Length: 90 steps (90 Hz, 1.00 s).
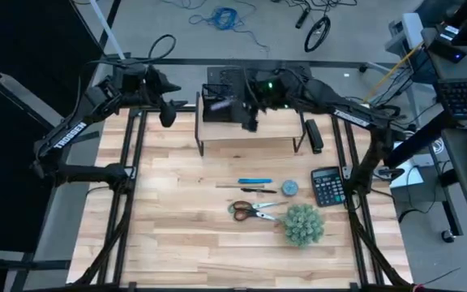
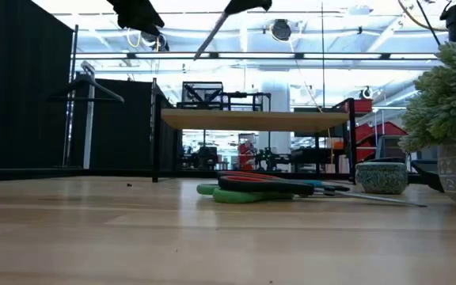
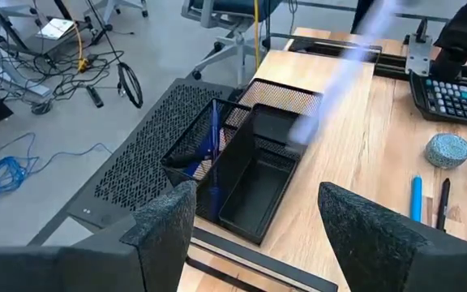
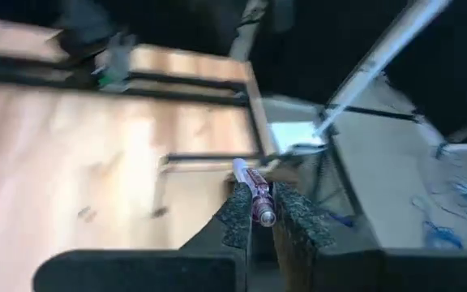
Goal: Pick and place office supplies into organizer
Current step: Remove the purple pen from the desk organizer on the shelf
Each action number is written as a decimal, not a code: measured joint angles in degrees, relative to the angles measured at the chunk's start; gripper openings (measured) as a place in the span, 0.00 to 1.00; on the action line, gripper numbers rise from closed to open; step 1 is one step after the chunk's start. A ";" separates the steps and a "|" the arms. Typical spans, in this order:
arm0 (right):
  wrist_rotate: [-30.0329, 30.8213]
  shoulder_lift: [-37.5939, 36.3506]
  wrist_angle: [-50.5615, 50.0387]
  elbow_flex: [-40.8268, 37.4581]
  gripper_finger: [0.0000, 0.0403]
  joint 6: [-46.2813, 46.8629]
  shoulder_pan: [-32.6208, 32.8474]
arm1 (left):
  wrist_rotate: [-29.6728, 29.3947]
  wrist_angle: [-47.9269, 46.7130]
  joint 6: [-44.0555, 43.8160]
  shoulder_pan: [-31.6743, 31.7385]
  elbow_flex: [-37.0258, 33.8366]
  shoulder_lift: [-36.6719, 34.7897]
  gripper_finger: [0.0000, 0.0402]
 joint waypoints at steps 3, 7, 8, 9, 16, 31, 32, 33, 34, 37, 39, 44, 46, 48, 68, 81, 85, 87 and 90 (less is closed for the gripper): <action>-0.05 -0.19 -1.97 0.00 0.03 0.15 1.17 | 0.00 -0.02 0.00 -0.02 0.00 0.00 0.62; -0.06 -0.40 -4.65 0.02 0.03 0.88 2.77 | 0.00 -0.02 0.00 0.00 0.00 0.00 0.62; -0.08 -0.42 -5.40 0.02 0.03 1.10 3.13 | 0.00 -0.01 0.00 0.00 0.00 0.00 0.62; -0.10 -0.44 -6.15 0.02 0.03 1.34 3.51 | 0.00 -0.02 0.00 0.00 0.00 0.00 0.62; -0.12 -0.40 -11.55 0.02 0.03 3.43 6.10 | 0.00 -0.02 0.00 -0.01 0.00 0.00 0.62; -0.24 1.49 -21.42 0.04 0.03 10.46 10.68 | 0.00 -0.09 -0.02 0.00 0.00 0.00 0.62; -0.25 1.68 -21.90 0.04 0.03 10.94 10.91 | 0.00 -0.10 -0.02 -0.01 0.00 0.00 0.62; -0.23 1.86 -22.35 0.04 0.03 11.38 11.16 | 0.00 -0.13 -0.02 -0.02 0.00 0.00 0.62; -0.23 2.08 -22.83 0.04 0.03 11.77 11.40 | 0.00 -0.16 -0.04 -0.02 0.00 0.00 0.62; -0.22 2.67 -24.07 0.04 0.03 12.88 12.09 | 0.00 -0.23 -0.04 -0.02 0.00 0.00 0.62; -0.23 3.14 -24.72 0.04 0.03 13.57 12.51 | 0.00 -0.26 -0.06 -0.02 0.00 0.00 0.62; -0.25 4.30 -26.03 0.04 0.03 15.17 13.51 | 0.00 -0.44 -0.07 -0.02 0.00 0.00 0.62; -0.28 4.93 -26.62 0.04 0.03 15.66 13.90 | 0.00 -0.51 -0.07 -0.02 0.00 0.00 0.62; -0.35 5.61 -27.26 0.04 0.03 16.16 14.31 | 0.00 -0.56 -0.07 -0.02 0.00 0.00 0.62; -1.03 12.98 -37.60 0.04 0.03 19.83 17.41 | 0.00 -2.38 -0.07 -0.03 0.00 0.00 0.62; -2.27 16.39 -39.12 0.02 0.03 19.85 17.99 | 0.00 -2.50 -0.04 -0.04 -0.08 0.00 0.62; -2.26 17.13 -38.52 0.02 0.03 19.58 17.98 | 0.02 -2.13 -0.04 -0.04 -0.53 -0.02 0.62; -2.25 17.56 -38.19 0.02 0.03 19.36 17.91 | 0.00 -2.13 -0.03 -0.04 -0.79 -0.02 0.62; -2.28 18.31 -37.83 0.02 0.03 18.98 17.79 | 0.00 -2.10 -0.04 -0.04 -1.28 -0.02 0.62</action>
